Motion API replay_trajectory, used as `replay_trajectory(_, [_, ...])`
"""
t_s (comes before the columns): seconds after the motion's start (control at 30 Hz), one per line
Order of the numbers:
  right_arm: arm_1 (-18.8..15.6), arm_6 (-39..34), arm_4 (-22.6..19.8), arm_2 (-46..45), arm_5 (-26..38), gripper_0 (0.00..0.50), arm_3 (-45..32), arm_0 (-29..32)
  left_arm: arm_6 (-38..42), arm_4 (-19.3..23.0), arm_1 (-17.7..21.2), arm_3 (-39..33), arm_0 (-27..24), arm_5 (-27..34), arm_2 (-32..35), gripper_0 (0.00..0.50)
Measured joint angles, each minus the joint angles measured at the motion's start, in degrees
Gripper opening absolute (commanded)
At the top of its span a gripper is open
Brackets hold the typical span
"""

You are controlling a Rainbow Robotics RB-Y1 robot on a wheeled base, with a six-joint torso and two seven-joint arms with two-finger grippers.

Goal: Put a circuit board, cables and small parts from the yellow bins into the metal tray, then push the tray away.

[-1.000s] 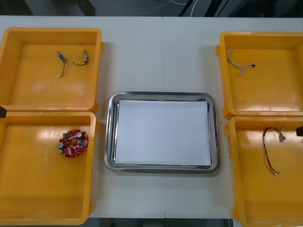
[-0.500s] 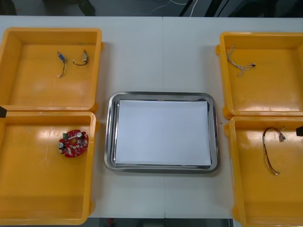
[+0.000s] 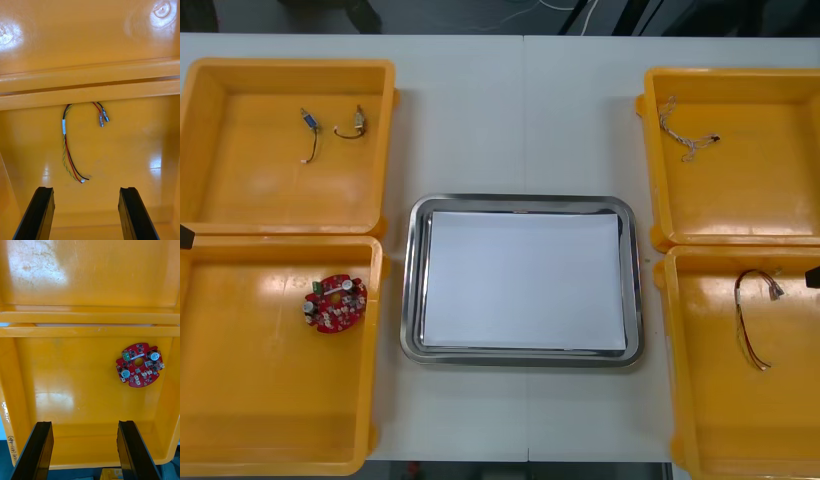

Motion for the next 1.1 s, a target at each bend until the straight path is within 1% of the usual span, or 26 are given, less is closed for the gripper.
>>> replay_trajectory(1.1, [0.0, 0.0, 0.0, 0.0, 0.0, 0.5, 0.0, 0.0, 0.0, 0.0, 0.0, 0.0, 0.0, 0.0, 0.0, 0.5])
